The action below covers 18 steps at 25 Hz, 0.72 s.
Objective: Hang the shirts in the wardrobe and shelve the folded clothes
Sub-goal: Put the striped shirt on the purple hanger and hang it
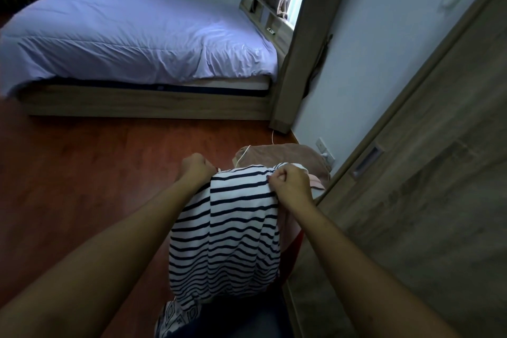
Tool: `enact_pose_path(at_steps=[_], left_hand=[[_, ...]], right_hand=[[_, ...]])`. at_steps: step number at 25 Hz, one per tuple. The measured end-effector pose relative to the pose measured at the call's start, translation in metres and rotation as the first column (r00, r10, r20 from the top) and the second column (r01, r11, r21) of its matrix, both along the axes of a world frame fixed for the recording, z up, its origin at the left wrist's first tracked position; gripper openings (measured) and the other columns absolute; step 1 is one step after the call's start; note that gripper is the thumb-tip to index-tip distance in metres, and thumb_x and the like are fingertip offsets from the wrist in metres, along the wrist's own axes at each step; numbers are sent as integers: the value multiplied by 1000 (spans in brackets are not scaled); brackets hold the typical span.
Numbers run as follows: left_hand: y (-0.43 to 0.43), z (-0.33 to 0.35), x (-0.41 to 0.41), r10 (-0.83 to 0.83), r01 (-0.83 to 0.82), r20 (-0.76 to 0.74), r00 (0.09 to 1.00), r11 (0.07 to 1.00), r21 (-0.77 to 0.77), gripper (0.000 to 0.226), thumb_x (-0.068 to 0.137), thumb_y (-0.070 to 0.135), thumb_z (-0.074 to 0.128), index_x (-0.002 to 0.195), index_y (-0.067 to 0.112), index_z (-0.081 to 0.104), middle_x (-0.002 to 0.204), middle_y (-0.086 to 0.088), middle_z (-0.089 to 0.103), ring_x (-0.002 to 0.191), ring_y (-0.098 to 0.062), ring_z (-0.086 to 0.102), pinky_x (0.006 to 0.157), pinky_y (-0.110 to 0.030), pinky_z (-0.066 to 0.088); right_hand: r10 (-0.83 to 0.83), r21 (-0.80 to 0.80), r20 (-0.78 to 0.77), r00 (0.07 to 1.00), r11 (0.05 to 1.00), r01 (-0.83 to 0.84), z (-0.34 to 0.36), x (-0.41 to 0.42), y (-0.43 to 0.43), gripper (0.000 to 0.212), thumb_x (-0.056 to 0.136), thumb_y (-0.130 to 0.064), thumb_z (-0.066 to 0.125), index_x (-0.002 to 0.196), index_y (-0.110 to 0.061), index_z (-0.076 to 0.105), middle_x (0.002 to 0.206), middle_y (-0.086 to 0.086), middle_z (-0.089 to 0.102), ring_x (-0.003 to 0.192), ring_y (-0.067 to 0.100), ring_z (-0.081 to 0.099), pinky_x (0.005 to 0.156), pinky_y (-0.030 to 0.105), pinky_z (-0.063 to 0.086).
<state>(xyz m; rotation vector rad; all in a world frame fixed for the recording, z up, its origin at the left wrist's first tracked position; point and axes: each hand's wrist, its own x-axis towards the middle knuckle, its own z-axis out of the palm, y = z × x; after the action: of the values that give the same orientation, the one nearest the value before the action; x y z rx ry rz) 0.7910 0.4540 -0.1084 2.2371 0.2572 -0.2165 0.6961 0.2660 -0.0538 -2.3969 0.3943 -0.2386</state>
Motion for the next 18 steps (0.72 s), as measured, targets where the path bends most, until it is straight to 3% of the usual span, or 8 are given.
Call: enact_pose_path(at_steps=[3,5,6,8,10,13,15,18], left_hand=[[-2,10,-12,48,5,309,950,986,-166,23,89,14,56,67,19,58,70,6,59,72,-13,58,67,-27,49],[2,30,-38,47,173,508,860,910,-378,11,92,18,56,82,19,60,79,10,60,73,0,57,66,-14,47],[5,37,-53,-3,298,604,797,872,-389,8,93,18,55,88,17,61,81,11,62,74,3,57,66,-11,45],[9,35,-79,-199,509,726,658,828,-234,12,93,23,54,96,16,64,88,15,66,80,3,61,70,-11,45],[9,21,-97,-434,647,703,564,761,-49,15,91,25,56,97,15,66,99,16,70,92,3,64,78,-13,47],[4,2,-105,-547,724,637,543,689,-26,18,89,30,58,96,16,68,102,9,72,95,-2,66,82,-22,53],[2,2,-110,-501,698,642,580,712,-74,20,88,32,59,93,16,69,94,9,72,89,-4,66,78,-24,53],[-1,7,-119,-277,544,642,715,797,-262,11,85,19,68,91,11,64,82,8,65,76,-3,63,68,-15,49]], right_hand=[[5,353,95,996,935,-38,17,-20,-2,11,84,-12,61,75,-16,63,67,0,58,67,15,56,66,28,50],[4,439,227,974,893,-106,25,-48,-12,8,87,-15,59,79,-16,62,79,1,63,76,14,60,70,26,52],[-6,458,298,955,878,-137,22,-64,-20,8,87,-17,58,80,-14,60,82,2,62,79,12,60,72,24,52],[-40,499,330,943,856,-138,2,-93,-38,21,83,-27,59,77,-7,55,78,7,58,75,14,56,68,24,49],[-24,504,171,985,861,-66,-27,-107,-47,38,79,-38,58,76,-1,52,70,7,54,70,16,53,60,20,45],[-34,453,26,999,891,18,-44,-98,-38,19,92,-23,56,86,-5,57,75,1,59,74,18,57,56,11,45],[-111,340,143,983,939,56,-34,-78,-27,9,90,-19,59,93,-11,58,82,0,60,77,15,58,63,15,48],[-38,87,267,963,996,15,-18,-45,-17,16,86,-19,63,99,-13,58,91,-1,57,80,12,54,69,15,45]])
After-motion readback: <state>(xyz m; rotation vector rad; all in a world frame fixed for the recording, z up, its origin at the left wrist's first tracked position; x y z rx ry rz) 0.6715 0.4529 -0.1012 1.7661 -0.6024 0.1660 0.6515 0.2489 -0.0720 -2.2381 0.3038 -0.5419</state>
